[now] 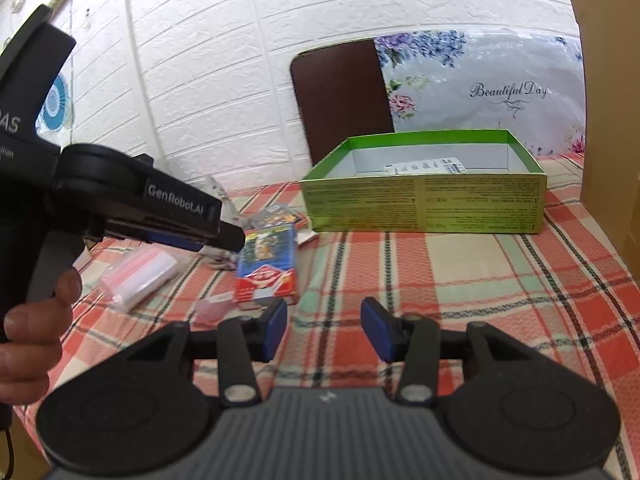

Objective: Organize objects
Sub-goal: 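Drop the white-capped marker into the green box and open the left gripper, then grasp the red-and-blue card box with the left gripper and lift it, then drop the card box into the green box and open the left gripper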

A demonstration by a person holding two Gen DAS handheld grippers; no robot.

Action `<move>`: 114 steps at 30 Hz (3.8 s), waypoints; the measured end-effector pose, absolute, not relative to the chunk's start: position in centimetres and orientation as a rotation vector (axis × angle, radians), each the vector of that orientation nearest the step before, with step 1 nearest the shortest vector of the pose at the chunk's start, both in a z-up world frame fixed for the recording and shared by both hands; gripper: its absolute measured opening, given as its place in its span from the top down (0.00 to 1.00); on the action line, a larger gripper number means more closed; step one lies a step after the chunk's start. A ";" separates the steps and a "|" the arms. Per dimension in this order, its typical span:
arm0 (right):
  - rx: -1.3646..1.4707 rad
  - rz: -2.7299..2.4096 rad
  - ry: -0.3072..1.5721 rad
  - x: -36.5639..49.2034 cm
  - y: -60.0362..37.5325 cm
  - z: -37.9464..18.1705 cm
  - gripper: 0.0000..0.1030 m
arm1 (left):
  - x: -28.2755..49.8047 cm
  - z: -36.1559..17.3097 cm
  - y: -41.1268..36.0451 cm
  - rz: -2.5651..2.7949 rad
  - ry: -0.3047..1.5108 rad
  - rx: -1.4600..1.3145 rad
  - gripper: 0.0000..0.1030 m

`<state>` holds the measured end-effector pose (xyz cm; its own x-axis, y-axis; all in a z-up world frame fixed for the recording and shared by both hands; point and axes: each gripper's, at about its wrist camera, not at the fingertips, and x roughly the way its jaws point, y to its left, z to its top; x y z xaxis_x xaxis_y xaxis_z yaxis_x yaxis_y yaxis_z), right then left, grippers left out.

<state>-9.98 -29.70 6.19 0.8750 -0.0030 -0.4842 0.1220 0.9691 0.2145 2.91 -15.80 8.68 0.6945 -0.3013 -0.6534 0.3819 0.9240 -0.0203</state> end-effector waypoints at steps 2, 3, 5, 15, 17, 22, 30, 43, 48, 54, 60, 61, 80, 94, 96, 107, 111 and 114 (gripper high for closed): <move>0.236 -0.058 0.505 -10.3 -29.2 6.4 0.59 | 2.4 8.7 -15.1 -0.367 0.702 0.117 0.62; 0.235 -0.054 0.505 -10.4 -28.9 6.5 0.59 | 2.2 8.7 -14.9 -0.358 0.698 0.118 0.62; 0.229 -0.046 0.502 -10.6 -28.5 6.8 0.59 | 1.9 8.9 -14.4 -0.344 0.687 0.121 0.61; 0.170 -0.046 0.554 -9.8 -27.0 6.6 0.57 | 3.0 6.9 -10.5 -0.336 0.699 0.048 0.56; 0.162 -0.040 0.581 -8.7 -26.8 5.8 0.57 | 4.0 5.7 -9.0 -0.307 0.737 0.025 0.56; 0.125 -0.021 0.620 -5.9 -25.8 4.8 0.51 | 5.9 3.7 -6.0 -0.258 0.799 -0.047 0.56; 0.046 -0.009 0.616 1.4 -24.9 3.9 0.21 | 7.6 3.2 -5.5 -0.277 0.819 -0.073 0.56; 0.086 0.025 0.658 -2.3 -25.7 2.4 0.40 | 6.9 3.9 -11.1 -0.516 0.897 -0.063 0.49; 0.143 0.023 0.666 -5.0 -26.7 2.4 0.40 | 5.2 3.6 -14.1 -0.543 0.914 0.001 0.36; 0.309 0.033 0.658 -6.6 -28.9 2.1 0.40 | 4.7 3.3 -15.3 -0.589 0.981 -0.072 0.29; 0.386 0.085 0.649 -7.8 -29.6 2.1 0.41 | 4.9 2.3 -17.3 -0.660 1.045 -0.177 0.51; 0.386 0.074 0.655 -7.8 -29.8 1.9 0.41 | 4.7 2.6 -17.5 -0.674 1.036 -0.175 0.57; 0.330 -0.077 0.547 -7.9 -34.0 3.4 0.41 | 6.7 6.3 -23.9 -0.848 0.916 -0.084 0.61; 0.095 -0.255 0.360 6.5 -37.4 8.1 0.39 | 15.5 11.5 -26.3 -0.630 0.690 -0.037 0.56; 0.179 -0.243 0.336 4.8 -37.9 7.6 0.39 | 14.8 11.0 -25.7 -0.600 0.678 -0.004 0.56; 0.290 -0.214 0.442 -1.2 -34.5 5.0 0.38 | 11.1 8.1 -22.2 -0.504 0.741 0.101 0.54; 0.272 -0.172 0.481 -2.8 -32.2 4.5 0.37 | 9.7 7.6 -20.2 -0.479 0.744 0.107 0.49; 0.242 -0.134 0.512 -3.5 -30.1 4.2 0.37 | 8.8 7.0 -18.0 -0.456 0.757 0.085 0.49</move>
<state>-3.52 -30.11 4.17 0.8641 -0.0659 -0.4990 0.1865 0.9628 0.1957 8.75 -18.00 6.99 0.6346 -0.3687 -0.6792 0.4290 0.8991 -0.0872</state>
